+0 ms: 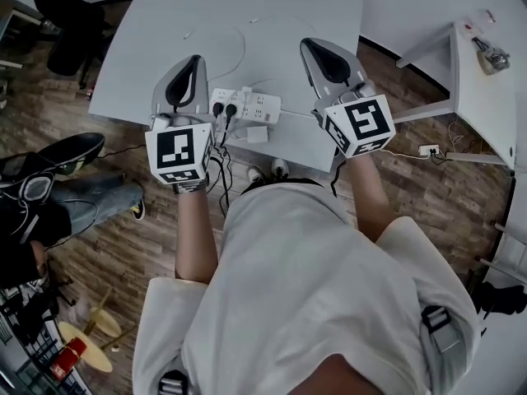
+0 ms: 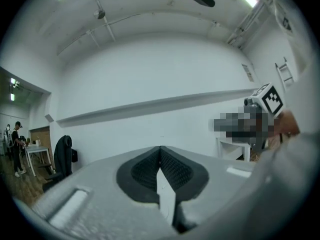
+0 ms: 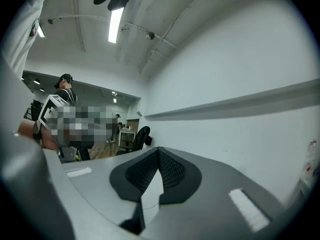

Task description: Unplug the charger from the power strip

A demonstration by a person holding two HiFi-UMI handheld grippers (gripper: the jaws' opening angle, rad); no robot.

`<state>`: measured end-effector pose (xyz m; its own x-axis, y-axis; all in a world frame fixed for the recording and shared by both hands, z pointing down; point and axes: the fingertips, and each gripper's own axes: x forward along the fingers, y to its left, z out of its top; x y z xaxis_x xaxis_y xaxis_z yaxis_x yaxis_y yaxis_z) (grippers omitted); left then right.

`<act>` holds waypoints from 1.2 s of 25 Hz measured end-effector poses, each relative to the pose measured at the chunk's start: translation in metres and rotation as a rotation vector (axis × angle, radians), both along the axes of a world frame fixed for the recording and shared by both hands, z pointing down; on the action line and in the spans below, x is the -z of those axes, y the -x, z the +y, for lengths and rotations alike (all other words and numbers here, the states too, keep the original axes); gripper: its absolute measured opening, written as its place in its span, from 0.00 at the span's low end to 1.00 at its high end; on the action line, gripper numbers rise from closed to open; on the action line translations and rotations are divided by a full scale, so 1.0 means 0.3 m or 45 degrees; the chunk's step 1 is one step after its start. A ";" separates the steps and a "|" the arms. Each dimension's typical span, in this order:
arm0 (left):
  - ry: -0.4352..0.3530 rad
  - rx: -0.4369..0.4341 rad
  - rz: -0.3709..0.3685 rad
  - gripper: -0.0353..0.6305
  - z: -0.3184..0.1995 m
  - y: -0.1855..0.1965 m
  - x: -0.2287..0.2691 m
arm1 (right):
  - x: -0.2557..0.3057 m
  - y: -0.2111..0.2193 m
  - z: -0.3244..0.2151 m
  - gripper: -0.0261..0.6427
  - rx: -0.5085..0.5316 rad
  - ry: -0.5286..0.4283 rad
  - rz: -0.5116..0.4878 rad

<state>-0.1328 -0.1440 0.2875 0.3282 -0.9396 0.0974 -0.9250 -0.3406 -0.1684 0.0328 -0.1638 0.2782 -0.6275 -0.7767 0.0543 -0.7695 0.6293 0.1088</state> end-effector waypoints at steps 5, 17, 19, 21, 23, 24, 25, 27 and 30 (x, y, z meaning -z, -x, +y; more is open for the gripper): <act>-0.100 -0.038 -0.027 0.06 -0.011 -0.017 0.144 | 0.155 0.032 0.001 0.04 0.029 -0.117 -0.038; -0.178 -0.079 -0.068 0.06 -0.042 -0.011 0.233 | 0.237 0.087 -0.039 0.04 0.037 -0.219 -0.077; -0.182 -0.078 -0.060 0.06 -0.049 -0.008 0.236 | 0.232 0.092 -0.044 0.04 0.039 -0.213 -0.077; -0.184 -0.089 -0.052 0.06 -0.054 -0.013 0.240 | 0.230 0.092 -0.048 0.04 0.041 -0.204 -0.082; -0.178 -0.114 -0.035 0.06 -0.058 -0.022 0.238 | 0.227 0.091 -0.053 0.04 0.044 -0.190 -0.092; -0.171 -0.122 -0.023 0.06 -0.061 -0.025 0.235 | 0.226 0.092 -0.055 0.04 0.046 -0.183 -0.094; -0.163 -0.122 -0.011 0.06 -0.063 -0.025 0.232 | 0.224 0.092 -0.056 0.04 0.050 -0.175 -0.094; -0.148 -0.109 -0.003 0.06 -0.070 -0.021 0.221 | 0.223 0.095 -0.056 0.04 0.066 -0.163 -0.097; -0.147 -0.089 0.007 0.06 -0.078 -0.015 0.216 | 0.225 0.099 -0.053 0.04 0.097 -0.156 -0.093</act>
